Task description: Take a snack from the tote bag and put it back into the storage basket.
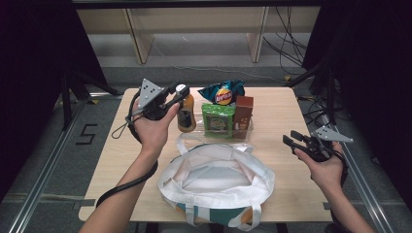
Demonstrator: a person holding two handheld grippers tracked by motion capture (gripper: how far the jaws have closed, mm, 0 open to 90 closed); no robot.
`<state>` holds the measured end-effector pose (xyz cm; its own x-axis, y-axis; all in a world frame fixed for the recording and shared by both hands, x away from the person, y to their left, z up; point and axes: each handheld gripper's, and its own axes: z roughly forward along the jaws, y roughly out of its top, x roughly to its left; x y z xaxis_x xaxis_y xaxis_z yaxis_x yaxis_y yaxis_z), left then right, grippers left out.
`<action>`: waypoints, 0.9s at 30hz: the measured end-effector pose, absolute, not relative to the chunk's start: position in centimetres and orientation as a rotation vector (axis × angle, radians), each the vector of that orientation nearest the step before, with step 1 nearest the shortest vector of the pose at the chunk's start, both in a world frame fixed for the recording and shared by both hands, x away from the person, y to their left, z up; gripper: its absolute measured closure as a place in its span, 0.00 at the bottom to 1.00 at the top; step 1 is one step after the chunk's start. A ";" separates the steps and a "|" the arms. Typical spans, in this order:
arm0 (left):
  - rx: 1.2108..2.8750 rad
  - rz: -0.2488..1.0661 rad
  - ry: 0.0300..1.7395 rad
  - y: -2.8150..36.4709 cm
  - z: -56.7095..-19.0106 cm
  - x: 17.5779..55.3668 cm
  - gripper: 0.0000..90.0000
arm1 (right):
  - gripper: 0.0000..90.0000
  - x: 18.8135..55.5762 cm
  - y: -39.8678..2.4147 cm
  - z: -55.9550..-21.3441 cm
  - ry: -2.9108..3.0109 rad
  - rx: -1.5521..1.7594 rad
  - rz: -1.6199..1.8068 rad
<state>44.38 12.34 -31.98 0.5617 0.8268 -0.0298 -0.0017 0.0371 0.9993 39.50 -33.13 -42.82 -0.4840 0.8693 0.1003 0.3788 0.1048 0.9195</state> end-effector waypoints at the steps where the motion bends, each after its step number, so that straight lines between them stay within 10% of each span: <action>1: 1.403 0.744 0.771 12.3 -32.0 44.5 0.68 | 0.64 39.5 -33.1 -42.8 1.920 1.214 1.363; 27: 1.401 0.749 0.795 11.7 -32.2 46.0 0.68 | 0.64 39.6 -33.1 -42.9 1.933 1.211 1.367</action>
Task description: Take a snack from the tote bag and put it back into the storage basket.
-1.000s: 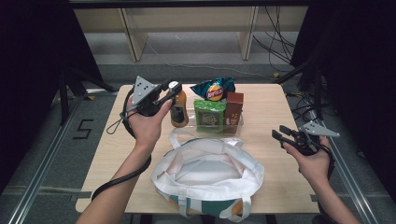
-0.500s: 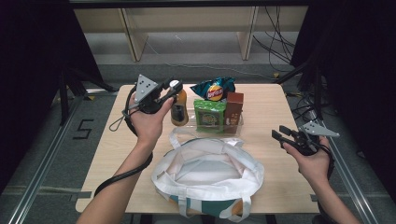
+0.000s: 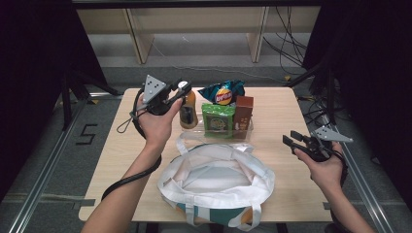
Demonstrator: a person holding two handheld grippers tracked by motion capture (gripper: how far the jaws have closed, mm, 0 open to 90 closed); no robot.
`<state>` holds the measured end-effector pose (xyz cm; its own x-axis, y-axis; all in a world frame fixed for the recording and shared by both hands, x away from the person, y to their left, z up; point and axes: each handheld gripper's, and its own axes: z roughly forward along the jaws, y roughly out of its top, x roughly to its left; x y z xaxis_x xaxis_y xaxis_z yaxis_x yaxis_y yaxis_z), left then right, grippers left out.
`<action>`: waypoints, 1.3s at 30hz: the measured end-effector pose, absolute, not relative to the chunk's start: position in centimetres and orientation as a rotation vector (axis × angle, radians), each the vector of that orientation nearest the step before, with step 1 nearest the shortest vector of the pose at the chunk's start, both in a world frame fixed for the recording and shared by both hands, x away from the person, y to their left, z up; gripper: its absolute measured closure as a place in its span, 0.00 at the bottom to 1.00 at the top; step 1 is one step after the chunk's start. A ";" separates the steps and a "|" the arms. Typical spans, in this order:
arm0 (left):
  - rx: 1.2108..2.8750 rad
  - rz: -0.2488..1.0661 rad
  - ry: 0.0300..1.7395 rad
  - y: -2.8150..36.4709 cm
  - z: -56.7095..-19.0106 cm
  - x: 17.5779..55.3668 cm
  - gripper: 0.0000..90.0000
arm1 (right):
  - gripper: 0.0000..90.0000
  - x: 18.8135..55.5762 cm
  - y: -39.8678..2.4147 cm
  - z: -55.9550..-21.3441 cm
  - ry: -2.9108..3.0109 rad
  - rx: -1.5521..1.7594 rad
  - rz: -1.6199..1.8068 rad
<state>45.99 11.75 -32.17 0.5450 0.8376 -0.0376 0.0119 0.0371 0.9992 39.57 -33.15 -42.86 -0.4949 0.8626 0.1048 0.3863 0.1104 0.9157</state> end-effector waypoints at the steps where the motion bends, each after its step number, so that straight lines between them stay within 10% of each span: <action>1: 1.399 0.748 0.797 11.7 -32.2 46.0 0.68 | 0.64 39.6 -33.1 -42.9 1.930 1.209 1.376; 39: 1.400 0.757 0.831 11.0 -33.8 47.7 0.68 | 0.64 39.6 -33.1 -42.9 1.933 1.205 1.376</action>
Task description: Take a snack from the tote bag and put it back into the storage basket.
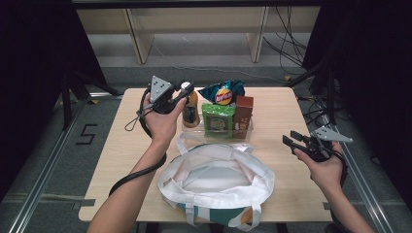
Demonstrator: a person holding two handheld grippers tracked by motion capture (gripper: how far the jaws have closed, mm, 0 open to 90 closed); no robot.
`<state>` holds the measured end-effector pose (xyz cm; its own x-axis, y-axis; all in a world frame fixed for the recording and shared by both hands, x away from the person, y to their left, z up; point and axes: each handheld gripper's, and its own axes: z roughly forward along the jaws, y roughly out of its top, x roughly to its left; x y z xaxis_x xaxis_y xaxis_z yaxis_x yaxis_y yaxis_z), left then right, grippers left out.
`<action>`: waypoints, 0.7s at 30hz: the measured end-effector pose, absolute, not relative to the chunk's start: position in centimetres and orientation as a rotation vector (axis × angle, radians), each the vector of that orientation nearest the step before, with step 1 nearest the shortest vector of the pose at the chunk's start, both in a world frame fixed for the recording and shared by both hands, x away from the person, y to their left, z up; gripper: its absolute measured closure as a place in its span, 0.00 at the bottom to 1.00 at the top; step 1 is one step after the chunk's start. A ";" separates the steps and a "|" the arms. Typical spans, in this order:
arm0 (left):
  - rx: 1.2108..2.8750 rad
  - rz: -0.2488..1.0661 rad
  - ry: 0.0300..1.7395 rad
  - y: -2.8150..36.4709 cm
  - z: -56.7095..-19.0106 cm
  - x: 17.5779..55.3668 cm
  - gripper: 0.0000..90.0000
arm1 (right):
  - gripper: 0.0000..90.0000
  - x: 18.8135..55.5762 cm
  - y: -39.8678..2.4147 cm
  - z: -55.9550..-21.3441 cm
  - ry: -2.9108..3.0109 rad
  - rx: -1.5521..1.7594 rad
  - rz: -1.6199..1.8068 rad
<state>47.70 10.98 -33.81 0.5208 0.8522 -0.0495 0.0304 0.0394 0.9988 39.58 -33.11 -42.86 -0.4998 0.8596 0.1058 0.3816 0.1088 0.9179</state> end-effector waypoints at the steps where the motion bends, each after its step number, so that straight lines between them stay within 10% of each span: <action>1: 1.400 0.754 0.830 11.0 -33.9 47.8 0.68 | 0.64 39.5 -33.2 -42.8 1.934 1.211 1.361; 21: 1.409 0.755 0.834 10.9 -34.4 48.2 0.68 | 0.64 39.7 -33.1 -42.9 1.932 1.191 1.378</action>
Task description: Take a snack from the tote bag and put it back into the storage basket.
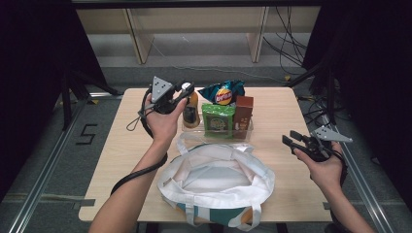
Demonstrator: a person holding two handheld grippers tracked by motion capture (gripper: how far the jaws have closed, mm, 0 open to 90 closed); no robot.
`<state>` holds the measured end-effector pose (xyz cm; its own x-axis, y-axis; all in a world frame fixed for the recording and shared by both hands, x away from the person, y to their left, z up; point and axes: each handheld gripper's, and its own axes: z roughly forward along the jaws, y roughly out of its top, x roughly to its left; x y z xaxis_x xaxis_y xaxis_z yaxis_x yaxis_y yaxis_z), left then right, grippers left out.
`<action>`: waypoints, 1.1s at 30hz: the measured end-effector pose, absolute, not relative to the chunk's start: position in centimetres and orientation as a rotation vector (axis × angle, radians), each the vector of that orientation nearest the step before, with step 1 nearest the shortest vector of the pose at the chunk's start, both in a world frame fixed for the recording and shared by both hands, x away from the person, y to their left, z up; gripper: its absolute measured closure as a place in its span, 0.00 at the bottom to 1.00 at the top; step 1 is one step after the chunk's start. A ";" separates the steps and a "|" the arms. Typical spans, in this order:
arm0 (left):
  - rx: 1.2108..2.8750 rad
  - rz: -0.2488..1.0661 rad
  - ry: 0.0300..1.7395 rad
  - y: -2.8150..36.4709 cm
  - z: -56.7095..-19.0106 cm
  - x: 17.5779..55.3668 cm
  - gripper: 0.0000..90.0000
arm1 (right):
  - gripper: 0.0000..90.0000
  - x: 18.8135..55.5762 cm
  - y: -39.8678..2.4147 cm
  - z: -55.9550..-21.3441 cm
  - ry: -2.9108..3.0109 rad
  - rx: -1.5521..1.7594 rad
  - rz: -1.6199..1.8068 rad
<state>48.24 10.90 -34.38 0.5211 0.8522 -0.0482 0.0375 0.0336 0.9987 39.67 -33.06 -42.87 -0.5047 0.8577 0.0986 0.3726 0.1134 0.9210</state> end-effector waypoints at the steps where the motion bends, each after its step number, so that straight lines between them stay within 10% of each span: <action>1: 1.411 0.755 0.835 10.9 -34.4 48.3 0.68 | 0.64 39.7 -33.1 -42.8 1.935 1.191 1.370; 33: 1.431 0.752 0.858 10.8 -35.8 48.9 0.68 | 0.64 39.9 -33.2 -43.0 1.923 1.148 1.359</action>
